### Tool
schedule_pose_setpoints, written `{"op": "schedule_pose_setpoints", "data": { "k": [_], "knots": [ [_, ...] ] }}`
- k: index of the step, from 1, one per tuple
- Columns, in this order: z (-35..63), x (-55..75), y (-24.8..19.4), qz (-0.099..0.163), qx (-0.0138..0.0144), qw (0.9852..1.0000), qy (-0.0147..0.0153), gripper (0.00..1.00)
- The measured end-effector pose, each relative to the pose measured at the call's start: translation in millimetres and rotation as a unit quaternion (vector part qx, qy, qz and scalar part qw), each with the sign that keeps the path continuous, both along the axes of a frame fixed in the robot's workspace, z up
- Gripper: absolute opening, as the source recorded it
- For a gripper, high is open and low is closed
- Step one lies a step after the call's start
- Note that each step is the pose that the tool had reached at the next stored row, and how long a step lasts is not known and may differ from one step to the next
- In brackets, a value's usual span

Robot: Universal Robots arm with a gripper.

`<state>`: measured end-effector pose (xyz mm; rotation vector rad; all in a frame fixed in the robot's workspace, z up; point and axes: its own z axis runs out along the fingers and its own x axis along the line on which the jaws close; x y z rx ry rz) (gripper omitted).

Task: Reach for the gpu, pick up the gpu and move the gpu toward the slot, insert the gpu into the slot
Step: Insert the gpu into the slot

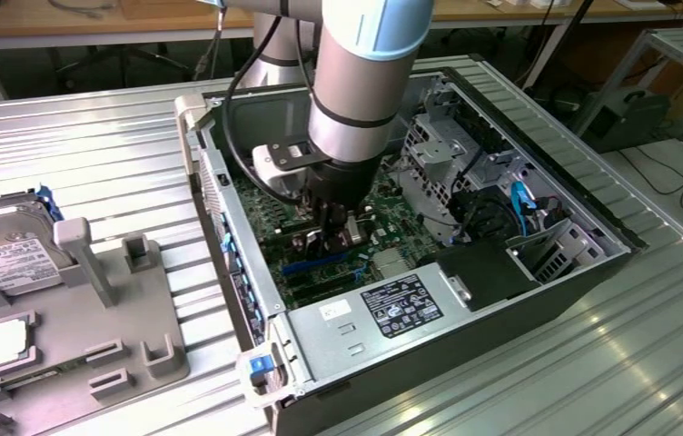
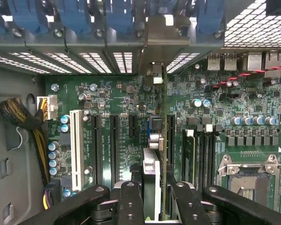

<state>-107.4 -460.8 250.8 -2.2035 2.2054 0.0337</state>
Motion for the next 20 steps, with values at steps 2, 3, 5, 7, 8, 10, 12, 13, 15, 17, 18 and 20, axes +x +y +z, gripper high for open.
{"op": "schedule_pose_setpoints", "data": {
  "k": [2,3,5,7,8,10,12,13,15,17,18,20],
  "knots": [
    [-0.7,-0.1,0.0,0.000,0.0000,1.0000,0.0007,0.28],
    [-1.0,-0.1,0.0,0.000,0.0000,1.0000,0.0012,0.28],
    [-2.1,-0.1,0.1,0.000,0.0001,1.0000,0.0021,0.28],
    [-3.8,-0.1,0.2,0.000,0.0000,1.0000,0.0028,0.28],
    [-4.8,-0.1,0.2,0.000,0.0000,1.0000,0.0031,0.28],
    [-6.9,-0.2,0.1,0.000,-0.0001,1.0000,0.0036,0.28],
    [-7.6,-0.3,0.1,0.000,-0.0002,1.0000,0.0039,0.28],
    [-7.7,-0.3,0.1,0.000,-0.0001,1.0000,0.0039,0.28],
    [-7.8,-0.3,0.2,0.000,0.0000,1.0000,0.0038,0.28],
    [-6.1,-0.4,0.3,0.000,0.0006,1.0000,0.0036,0.28],
    [-5.0,-0.4,0.3,0.000,0.0005,1.0000,0.0036,0.28],
    [-3.9,-0.7,0.2,0.000,0.0002,1.0000,0.0037,0.28]
  ]
}}
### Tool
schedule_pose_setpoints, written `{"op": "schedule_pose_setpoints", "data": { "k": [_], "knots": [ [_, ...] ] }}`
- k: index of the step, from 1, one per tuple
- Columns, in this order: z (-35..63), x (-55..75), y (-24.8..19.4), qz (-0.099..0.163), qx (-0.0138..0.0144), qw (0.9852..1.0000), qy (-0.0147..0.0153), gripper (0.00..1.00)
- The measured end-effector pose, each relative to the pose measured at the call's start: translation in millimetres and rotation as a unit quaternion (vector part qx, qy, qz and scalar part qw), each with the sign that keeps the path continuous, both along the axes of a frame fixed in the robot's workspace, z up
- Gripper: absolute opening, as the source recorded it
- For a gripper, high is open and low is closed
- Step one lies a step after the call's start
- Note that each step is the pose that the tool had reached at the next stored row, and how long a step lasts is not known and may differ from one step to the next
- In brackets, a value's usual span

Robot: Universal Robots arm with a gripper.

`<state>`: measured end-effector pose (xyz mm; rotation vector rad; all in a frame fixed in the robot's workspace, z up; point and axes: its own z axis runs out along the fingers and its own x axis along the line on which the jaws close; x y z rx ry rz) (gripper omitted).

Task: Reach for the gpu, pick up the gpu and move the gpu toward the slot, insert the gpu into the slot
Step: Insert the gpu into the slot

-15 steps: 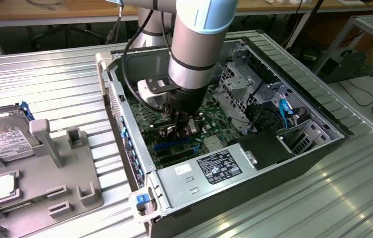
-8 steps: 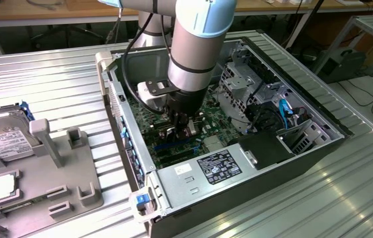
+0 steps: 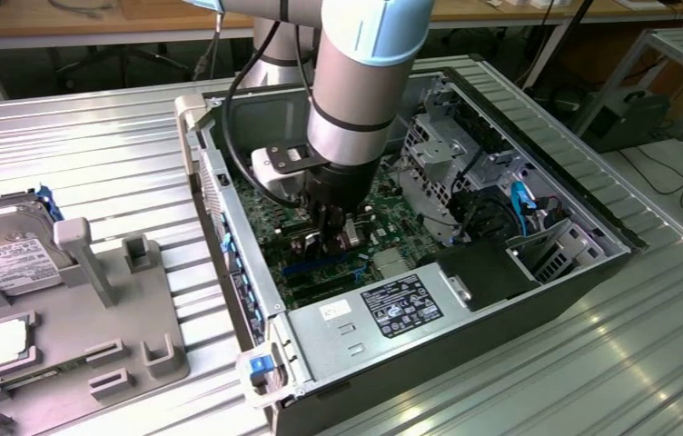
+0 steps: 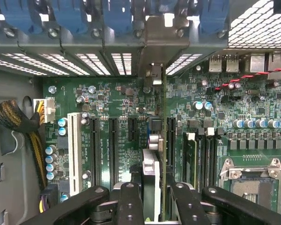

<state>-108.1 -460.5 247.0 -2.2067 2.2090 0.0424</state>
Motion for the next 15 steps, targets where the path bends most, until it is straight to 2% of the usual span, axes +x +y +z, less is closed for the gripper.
{"op": "schedule_pose_setpoints", "data": {
  "k": [15],
  "knots": [
    [0.2,-0.6,1.3,0.002,-0.0002,1.0000,0.0001,0.28]
  ]
}}
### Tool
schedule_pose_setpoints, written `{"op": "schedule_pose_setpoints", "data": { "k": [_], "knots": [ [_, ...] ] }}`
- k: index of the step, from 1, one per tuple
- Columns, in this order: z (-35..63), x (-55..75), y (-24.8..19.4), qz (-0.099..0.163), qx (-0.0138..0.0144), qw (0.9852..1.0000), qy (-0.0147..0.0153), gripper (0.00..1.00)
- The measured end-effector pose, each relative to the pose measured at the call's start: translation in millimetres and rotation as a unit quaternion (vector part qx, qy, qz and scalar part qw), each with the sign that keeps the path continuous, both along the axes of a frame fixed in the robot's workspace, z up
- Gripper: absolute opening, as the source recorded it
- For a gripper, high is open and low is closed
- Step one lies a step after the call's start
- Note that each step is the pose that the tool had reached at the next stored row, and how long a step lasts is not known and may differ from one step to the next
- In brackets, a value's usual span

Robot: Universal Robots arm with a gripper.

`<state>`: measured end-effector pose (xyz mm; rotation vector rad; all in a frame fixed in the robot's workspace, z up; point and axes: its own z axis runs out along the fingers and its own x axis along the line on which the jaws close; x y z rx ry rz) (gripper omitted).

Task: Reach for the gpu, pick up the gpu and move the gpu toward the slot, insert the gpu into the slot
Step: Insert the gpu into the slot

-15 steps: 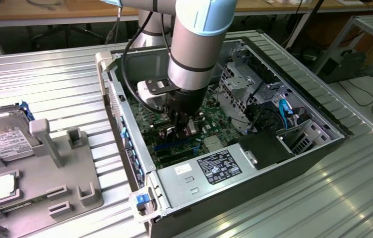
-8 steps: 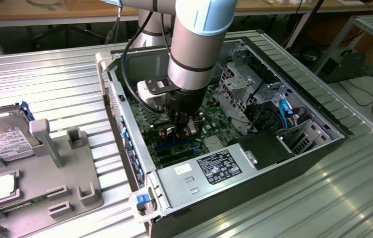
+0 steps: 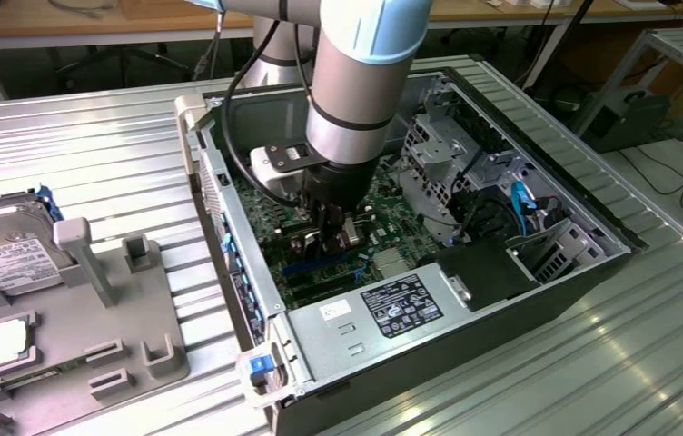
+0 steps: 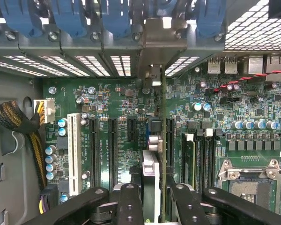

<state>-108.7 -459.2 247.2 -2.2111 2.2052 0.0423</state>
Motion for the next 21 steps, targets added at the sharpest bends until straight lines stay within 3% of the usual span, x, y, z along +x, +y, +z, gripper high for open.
{"op": "schedule_pose_setpoints", "data": {
  "k": [8,21],
  "knots": [
    [-2.9,0.0,0.0,0.000,0.0000,1.0000,0.0005,0.28],
    [0.5,-1.7,-1.5,-0.001,0.0000,1.0000,-0.0004,0.28]
  ]
}}
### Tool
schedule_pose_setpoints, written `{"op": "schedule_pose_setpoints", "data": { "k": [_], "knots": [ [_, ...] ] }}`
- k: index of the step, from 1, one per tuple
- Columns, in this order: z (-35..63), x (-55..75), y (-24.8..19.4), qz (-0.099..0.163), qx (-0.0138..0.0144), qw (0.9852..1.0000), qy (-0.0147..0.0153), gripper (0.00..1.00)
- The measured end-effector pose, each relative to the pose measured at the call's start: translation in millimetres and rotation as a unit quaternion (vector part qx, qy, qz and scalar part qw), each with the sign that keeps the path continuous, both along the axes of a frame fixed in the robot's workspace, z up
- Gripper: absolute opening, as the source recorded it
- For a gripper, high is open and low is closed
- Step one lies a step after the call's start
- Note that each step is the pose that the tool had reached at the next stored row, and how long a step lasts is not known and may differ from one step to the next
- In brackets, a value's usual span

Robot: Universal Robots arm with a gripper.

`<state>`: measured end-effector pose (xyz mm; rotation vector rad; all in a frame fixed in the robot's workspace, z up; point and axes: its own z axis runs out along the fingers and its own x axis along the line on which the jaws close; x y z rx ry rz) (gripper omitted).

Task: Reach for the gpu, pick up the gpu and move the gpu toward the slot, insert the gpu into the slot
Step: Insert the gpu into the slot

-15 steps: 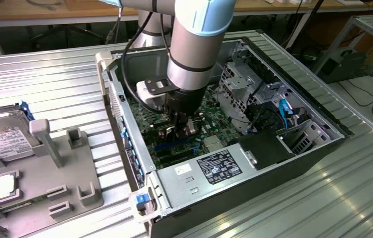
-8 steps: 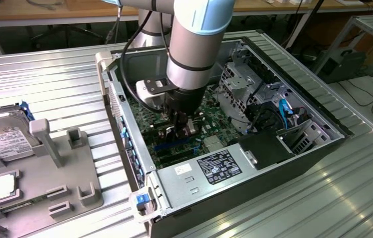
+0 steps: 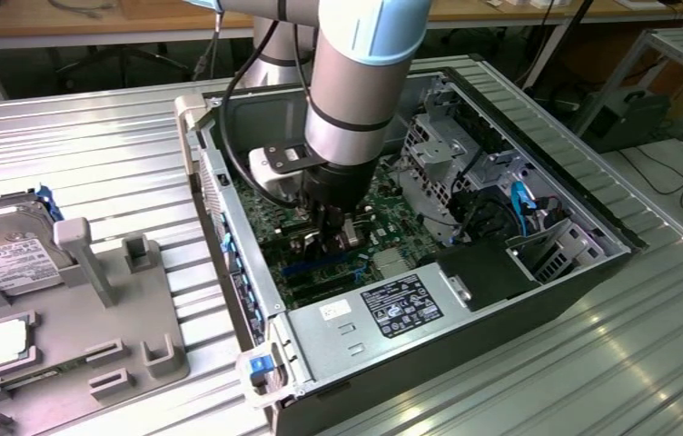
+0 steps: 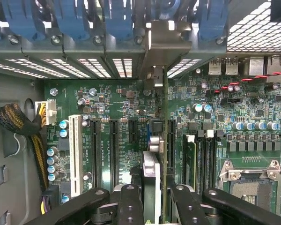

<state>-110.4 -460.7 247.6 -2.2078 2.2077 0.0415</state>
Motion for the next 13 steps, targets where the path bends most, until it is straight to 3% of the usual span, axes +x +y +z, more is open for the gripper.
{"op": "schedule_pose_setpoints", "data": {
  "k": [13],
  "knots": [
    [-5.1,-0.9,0.6,0.000,0.0000,1.0000,0.0001,0.28]
  ]
}}
